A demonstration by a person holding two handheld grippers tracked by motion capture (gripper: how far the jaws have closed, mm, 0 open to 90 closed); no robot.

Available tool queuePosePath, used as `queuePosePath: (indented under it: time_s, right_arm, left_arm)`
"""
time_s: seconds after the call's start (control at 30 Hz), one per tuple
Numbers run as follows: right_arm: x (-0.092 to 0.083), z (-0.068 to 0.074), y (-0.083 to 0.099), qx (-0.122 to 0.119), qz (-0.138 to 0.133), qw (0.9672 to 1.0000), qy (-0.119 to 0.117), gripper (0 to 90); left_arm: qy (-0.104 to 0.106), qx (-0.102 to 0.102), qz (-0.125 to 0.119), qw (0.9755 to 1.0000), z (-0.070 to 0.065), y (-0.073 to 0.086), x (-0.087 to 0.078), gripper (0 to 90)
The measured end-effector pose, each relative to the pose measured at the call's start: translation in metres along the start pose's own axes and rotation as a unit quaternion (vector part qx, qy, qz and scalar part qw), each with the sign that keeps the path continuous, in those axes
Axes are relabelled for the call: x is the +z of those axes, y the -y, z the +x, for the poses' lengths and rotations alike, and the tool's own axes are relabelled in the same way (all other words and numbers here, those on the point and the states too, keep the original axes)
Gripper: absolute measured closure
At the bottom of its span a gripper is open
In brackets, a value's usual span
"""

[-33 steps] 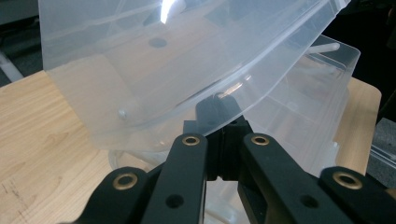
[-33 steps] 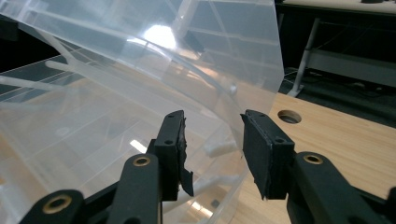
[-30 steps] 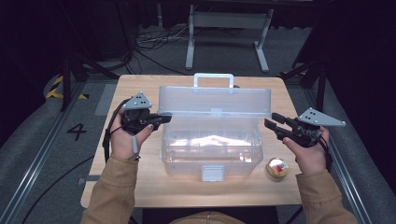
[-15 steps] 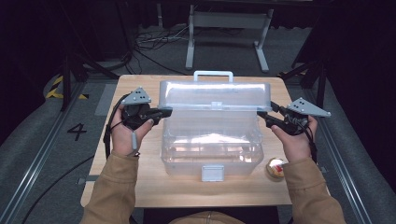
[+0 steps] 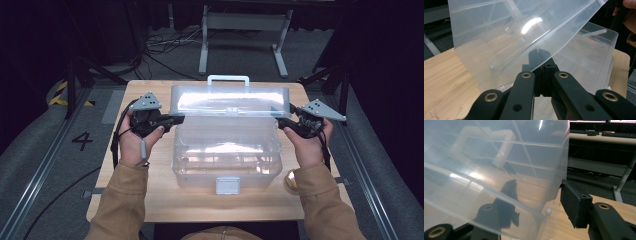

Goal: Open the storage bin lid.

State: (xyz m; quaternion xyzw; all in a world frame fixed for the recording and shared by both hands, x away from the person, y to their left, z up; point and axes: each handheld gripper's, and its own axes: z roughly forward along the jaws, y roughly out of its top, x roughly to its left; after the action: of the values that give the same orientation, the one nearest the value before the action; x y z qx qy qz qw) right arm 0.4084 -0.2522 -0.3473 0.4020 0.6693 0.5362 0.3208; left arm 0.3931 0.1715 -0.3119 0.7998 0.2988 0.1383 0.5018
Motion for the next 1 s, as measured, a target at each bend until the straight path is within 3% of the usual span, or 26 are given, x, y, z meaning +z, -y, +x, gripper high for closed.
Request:
queuePosePath:
  time_s: [0.23, 0.63, 0.9, 1.0]
  right_arm:
    - [0.004, 0.001, -0.002, 0.000, -0.013, 0.9997, 0.018, 50.4]
    - [0.004, 0.001, -0.001, 0.000, -0.024, 0.9994, 0.024, 53.6]
    - [0.000, 0.001, -0.004, -0.008, -0.048, 0.9977, 0.046, 65.5]
    - [0.000, -0.002, -0.005, 0.001, -0.051, 0.9977, 0.044, 70.1]
  left_arm:
    - [0.003, 0.003, 0.005, 1.0000, -0.001, 0.000, 0.000, 90.0]
    - [0.010, 0.018, 0.023, 0.9995, -0.004, 0.003, -0.003, 84.8]
    - [0.003, 0.020, 0.033, 0.9992, -0.006, 0.008, -0.012, 84.4]
    - [0.002, 0.018, 0.036, 0.9992, -0.006, 0.011, -0.015, 84.3]
